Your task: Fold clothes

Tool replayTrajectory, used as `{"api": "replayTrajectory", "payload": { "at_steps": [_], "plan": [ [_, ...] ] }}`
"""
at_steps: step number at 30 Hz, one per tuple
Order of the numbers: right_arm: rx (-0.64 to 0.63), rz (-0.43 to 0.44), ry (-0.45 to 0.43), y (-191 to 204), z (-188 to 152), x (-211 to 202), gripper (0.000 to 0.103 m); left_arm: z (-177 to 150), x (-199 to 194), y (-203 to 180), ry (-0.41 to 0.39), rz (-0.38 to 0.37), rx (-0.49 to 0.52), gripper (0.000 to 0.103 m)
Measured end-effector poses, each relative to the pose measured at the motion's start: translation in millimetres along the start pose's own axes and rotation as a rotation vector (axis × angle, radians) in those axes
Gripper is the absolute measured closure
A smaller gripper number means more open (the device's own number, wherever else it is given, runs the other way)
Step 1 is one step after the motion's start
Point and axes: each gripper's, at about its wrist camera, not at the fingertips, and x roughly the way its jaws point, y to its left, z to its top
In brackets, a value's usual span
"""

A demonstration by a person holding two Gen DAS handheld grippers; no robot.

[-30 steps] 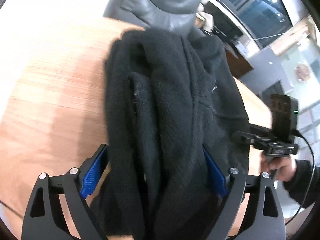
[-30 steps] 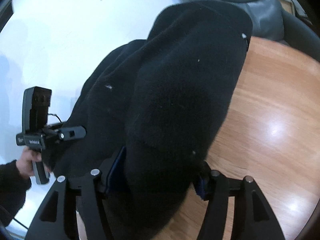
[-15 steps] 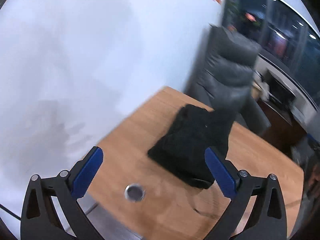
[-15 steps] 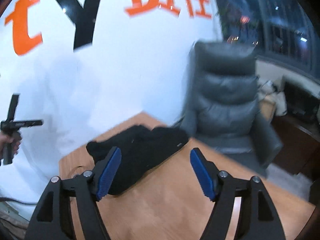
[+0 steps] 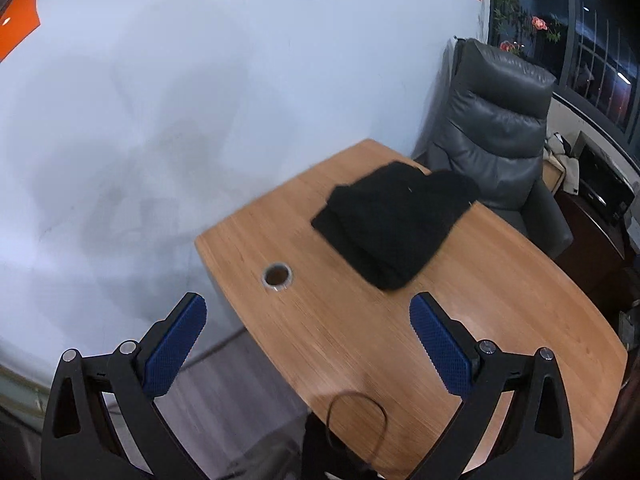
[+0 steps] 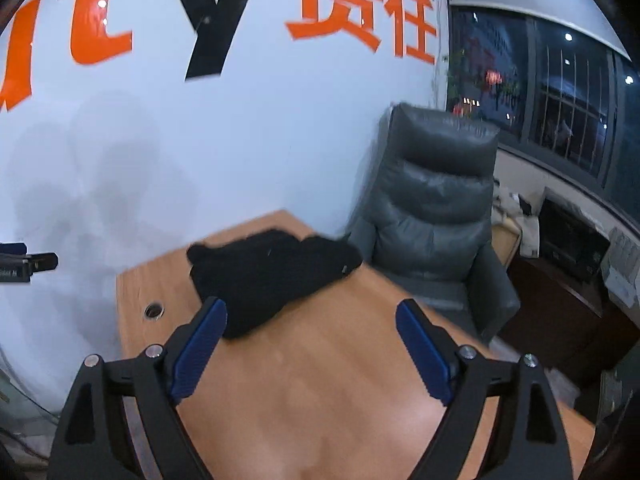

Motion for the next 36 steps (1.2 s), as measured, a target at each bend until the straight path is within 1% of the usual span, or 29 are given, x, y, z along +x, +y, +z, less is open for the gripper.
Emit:
{"api": "replayTrajectory", "payload": {
  "at_steps": [4,7,11,19,21,28,36],
  "plan": [
    [0.002,-0.003,0.066,34.4,-20.1,11.7,0.013,-10.0,-11.2,-18.7,-0.001,0.027,0.011,0.0],
    [-0.003,-0.034,0.103,43.5,-23.2,19.7,0.013,-12.3,-14.7,-30.6,-0.019,0.005,0.03,0.0],
    [-0.012,-0.068,0.137,49.9,-24.1,29.1,0.013,-10.4,-5.0,-45.3,-0.023,-0.005,0.051,0.0],
    [-0.036,-0.125,0.184,56.1,-22.4,46.2,0.013,-0.4,21.2,-49.0,-0.005,-0.006,0.06,0.0],
    [-0.042,-0.12,0.198,60.5,-20.2,54.8,0.013,2.8,29.9,-50.6,0.0,-0.008,0.066,0.0],
    [-0.035,-0.123,0.265,74.8,-9.9,107.5,0.012,20.9,83.2,-56.4,0.056,-0.026,0.125,0.0],
    [-0.024,-0.153,0.351,91.1,7.2,182.2,0.013,55.6,160.0,-49.2,0.121,-0.061,0.173,0.0]
  ]
}}
